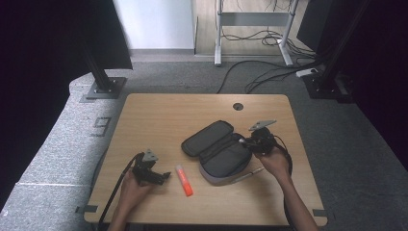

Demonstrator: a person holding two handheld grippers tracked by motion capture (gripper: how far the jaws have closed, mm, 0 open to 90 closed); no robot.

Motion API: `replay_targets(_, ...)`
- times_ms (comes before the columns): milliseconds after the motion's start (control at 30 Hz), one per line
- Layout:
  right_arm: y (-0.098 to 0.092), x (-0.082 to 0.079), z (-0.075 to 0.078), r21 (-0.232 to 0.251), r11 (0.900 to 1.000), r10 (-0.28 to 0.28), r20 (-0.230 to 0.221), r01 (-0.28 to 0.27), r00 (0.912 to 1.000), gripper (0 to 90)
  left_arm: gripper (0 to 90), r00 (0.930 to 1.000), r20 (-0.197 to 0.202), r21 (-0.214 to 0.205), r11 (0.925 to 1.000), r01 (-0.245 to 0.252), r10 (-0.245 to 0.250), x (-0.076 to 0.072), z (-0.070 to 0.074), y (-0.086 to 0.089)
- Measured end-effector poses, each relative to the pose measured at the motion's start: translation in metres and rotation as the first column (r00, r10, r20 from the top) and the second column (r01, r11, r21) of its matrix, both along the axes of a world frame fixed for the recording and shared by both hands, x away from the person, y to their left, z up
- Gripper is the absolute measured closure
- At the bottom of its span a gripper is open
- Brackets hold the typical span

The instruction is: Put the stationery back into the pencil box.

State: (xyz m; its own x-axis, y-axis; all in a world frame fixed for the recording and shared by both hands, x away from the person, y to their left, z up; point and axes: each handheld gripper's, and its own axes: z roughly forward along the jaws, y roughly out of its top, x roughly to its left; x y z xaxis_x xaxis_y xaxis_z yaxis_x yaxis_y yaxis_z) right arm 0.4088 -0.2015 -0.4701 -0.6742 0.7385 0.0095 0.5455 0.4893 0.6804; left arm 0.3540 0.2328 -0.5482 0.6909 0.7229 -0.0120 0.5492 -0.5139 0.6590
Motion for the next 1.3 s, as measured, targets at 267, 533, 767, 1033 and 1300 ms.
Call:
replay_targets(267,0.007,0.007,-0.015,-0.011,0.9999,0.002,-0.02,-0.002,0.9998,71.3,0.0,1.0,0.0,0.0,1.0,0.0,0.0,0.0,0.0,0.0)
replay_targets(533,0.011,0.013,-0.029,-0.021,0.9998,0.001,-0.037,-0.002,0.9993,71.3,0.0,1.0,0.0,0.0,1.0,0.0,0.0,0.0,0.0,0.0)
replay_targets(767,0.013,0.015,-0.037,-0.038,0.9993,0.003,-0.039,-0.004,0.9992,71.2,0.0,1.0,0.0,0.0,1.0,0.0,0.0,0.0,0.0,0.0)
replay_targets(1033,0.016,0.019,-0.044,-0.055,0.9985,0.004,-0.045,-0.006,0.999,71.1,0.0,1.0,0.0,0.0,1.0,0.0,0.0,0.0,0.0,0.0)
replay_targets(1300,0.018,0.02,-0.044,-0.066,0.9978,0.01,-0.041,-0.012,0.9991,64.7,0.0,1.0,0.0,0.0,1.0,0.0,0.0,0.0,0.0,0.0)
